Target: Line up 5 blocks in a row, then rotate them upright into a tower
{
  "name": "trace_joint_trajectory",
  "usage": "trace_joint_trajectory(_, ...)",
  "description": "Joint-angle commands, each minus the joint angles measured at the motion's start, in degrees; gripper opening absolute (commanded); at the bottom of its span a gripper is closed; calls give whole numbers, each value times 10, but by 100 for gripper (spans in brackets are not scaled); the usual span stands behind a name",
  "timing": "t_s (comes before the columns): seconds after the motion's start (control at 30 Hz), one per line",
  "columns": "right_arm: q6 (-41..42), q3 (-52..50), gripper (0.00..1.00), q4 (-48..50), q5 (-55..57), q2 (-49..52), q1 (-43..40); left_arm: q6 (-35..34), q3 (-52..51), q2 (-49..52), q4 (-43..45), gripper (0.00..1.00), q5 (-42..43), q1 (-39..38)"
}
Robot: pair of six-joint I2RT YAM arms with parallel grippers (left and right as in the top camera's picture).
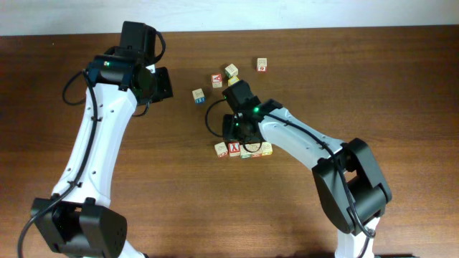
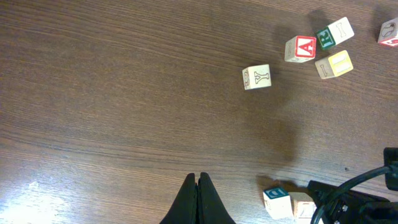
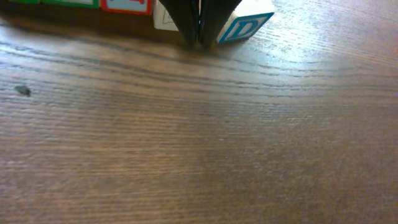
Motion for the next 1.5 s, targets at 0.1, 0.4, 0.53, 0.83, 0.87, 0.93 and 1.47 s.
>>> trace_joint_trajectory(0.1, 31, 10, 4, -5, 11, 19, 7, -8, 9, -9, -5, 0, -9, -1)
trace_joint_trajectory(0.4, 36, 10, 5, -3, 5, 25, 6, -8, 9, -9, -4, 0, -9, -1)
trace_joint_trajectory(0.53, 36, 10, 4, -11, -6, 24, 6, -7, 9, -9, -8, 0, -9, -1)
trace_joint_trajectory(0.83, 36, 10, 4, -19, -15, 24, 6, -7, 9, -9, -9, 0, -9, -1)
trace_joint_trajectory(0.87, 36, 10, 4, -19, -17, 25, 6, -8, 9, -9, -9, 0, -9, -1)
trace_joint_trajectory(0.93, 35, 10, 4, -19, -19, 24, 6, -8, 9, -9, -9, 0, -9, -1)
trace_joint_trajectory(1.47, 31, 10, 8, -6, -18, 24, 5, -8, 9, -9, -9, 0, -9, -1)
